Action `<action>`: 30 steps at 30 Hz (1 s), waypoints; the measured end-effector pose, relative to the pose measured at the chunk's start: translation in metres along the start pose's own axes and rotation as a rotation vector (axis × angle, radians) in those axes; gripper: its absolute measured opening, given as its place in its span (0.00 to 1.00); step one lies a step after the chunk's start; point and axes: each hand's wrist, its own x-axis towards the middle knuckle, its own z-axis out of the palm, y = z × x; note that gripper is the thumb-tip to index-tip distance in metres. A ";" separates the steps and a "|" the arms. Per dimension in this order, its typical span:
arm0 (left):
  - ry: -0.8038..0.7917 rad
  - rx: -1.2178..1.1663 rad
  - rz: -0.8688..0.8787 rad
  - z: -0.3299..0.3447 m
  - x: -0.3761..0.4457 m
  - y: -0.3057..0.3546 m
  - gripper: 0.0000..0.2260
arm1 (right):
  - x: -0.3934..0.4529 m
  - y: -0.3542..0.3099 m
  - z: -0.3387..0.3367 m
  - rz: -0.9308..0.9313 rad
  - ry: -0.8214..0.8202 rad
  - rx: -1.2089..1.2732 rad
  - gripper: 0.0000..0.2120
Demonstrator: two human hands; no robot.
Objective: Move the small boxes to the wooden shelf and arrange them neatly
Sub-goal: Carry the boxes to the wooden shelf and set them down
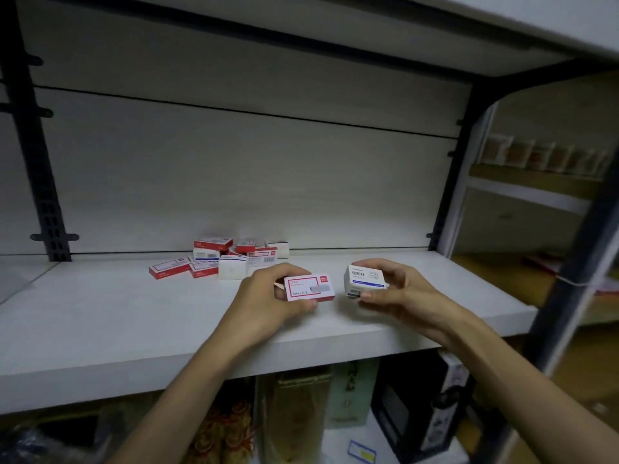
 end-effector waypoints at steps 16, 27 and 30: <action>-0.076 0.037 0.126 0.256 -0.001 0.121 0.16 | -0.165 -0.021 -0.241 -0.039 0.066 -0.031 0.27; -0.138 0.069 0.195 0.453 0.014 0.193 0.17 | -0.236 -0.022 -0.424 -0.012 0.208 -0.039 0.26; -0.153 0.088 0.213 0.491 0.035 0.206 0.17 | -0.241 -0.025 -0.462 -0.005 0.259 -0.098 0.24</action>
